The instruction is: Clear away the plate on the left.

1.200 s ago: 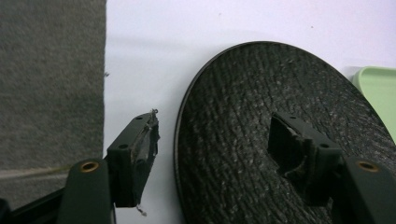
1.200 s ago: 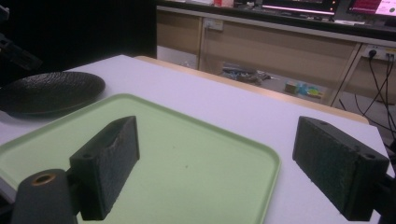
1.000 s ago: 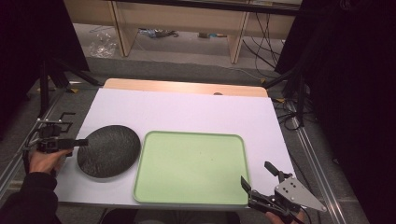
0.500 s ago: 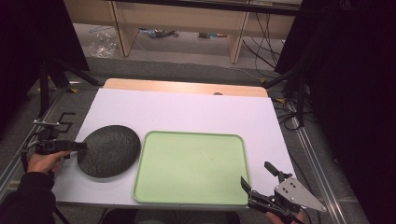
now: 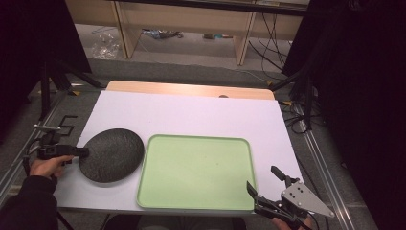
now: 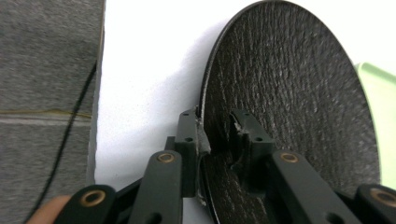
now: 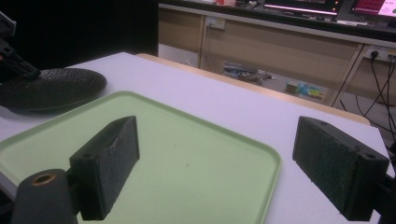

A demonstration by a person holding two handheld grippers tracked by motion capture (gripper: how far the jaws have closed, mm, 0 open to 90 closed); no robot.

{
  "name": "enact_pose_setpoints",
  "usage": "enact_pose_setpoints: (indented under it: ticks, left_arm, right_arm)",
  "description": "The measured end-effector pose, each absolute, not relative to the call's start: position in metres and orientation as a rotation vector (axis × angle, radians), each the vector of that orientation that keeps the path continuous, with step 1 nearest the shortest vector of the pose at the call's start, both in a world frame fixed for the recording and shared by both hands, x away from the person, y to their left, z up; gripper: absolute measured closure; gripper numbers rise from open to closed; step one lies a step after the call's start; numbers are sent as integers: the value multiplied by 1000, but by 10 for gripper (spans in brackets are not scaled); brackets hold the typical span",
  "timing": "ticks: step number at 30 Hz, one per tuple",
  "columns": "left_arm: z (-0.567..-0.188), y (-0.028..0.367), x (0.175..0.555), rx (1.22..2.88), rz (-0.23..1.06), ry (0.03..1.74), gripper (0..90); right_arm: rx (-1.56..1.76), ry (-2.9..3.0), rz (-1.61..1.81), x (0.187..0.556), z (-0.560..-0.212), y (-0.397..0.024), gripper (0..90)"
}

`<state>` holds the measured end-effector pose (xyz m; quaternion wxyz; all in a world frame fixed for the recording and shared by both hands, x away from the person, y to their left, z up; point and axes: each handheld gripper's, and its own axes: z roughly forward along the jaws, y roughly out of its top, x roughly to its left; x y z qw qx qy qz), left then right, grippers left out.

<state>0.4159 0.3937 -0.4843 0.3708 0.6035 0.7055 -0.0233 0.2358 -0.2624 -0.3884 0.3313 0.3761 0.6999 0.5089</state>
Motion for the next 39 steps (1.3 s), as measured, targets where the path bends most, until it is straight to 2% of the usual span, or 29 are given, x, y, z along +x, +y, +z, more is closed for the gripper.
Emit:
enact_pose_setpoints:
  ticks: [16,20,25,27,31,39]
  left_arm:
    - [-469,400,410,1447,-60,1709,817]
    - [-454,396,406,1431,-8,1660,838]
    - [-437,396,401,1474,53,1625,856]
    - [-428,396,399,1504,122,1640,854]
    - [-415,394,396,1528,155,1611,857]
    - [-379,362,394,1671,303,1505,866]
  right_arm:
    - [981,1835,1329,236,-388,-263,154]
    - [973,1835,1331,236,-388,-263,154]
    - [974,1836,1333,236,-388,-263,154]
    - [975,1836,1332,235,-388,-263,153]
    - [979,1843,1330,236,-388,-263,153]
    - [978,1839,1335,235,-389,-263,154]
